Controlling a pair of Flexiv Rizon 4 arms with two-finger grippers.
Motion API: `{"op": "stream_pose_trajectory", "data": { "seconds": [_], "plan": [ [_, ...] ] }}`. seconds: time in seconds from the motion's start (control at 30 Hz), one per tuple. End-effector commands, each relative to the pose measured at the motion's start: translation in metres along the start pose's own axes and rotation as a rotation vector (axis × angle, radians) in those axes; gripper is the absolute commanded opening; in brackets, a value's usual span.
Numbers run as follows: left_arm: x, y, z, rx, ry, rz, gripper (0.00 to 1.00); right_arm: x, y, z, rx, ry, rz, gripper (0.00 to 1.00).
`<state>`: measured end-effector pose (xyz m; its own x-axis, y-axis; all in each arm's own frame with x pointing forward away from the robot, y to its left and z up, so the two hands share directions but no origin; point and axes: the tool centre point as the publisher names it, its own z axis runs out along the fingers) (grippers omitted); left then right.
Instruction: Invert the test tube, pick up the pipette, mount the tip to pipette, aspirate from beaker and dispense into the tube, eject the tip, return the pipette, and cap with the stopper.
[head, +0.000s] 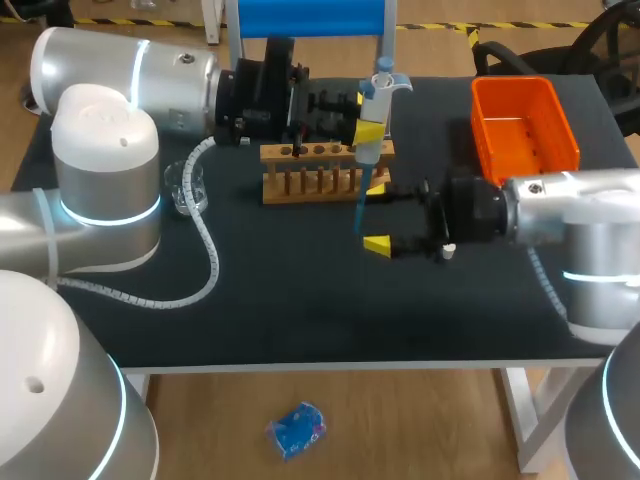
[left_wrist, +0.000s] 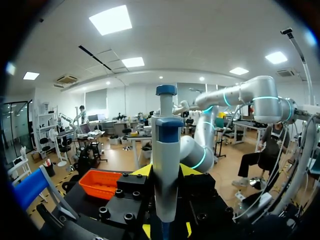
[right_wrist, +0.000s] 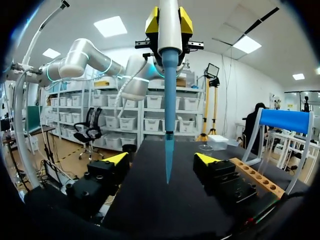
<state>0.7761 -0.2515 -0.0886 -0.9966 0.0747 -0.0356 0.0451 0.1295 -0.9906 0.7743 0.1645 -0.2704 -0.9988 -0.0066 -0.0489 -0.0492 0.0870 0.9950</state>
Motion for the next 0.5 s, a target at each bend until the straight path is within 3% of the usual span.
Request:
{"op": "stream_pose_trajectory", "data": {
  "seconds": [0.03, 0.23, 0.5],
  "plan": [
    [0.0, 0.0, 0.0, 0.001, 0.001, 0.001, 0.0, 0.001, 0.007, -0.022, 0.036, 0.058, -0.001, 1.0],
    [-0.008, 0.002, -0.012, -0.014, 0.013, 0.033, 0.0, 0.0, 0.012, -0.041, 0.113, 0.091, 0.004, 1.0],
    [-0.023, 0.009, -0.066, -0.03, -0.049, 0.086, 0.0, 0.001, 0.014, -0.043, 0.138, 0.123, 0.0, 1.0]
  ]
}}
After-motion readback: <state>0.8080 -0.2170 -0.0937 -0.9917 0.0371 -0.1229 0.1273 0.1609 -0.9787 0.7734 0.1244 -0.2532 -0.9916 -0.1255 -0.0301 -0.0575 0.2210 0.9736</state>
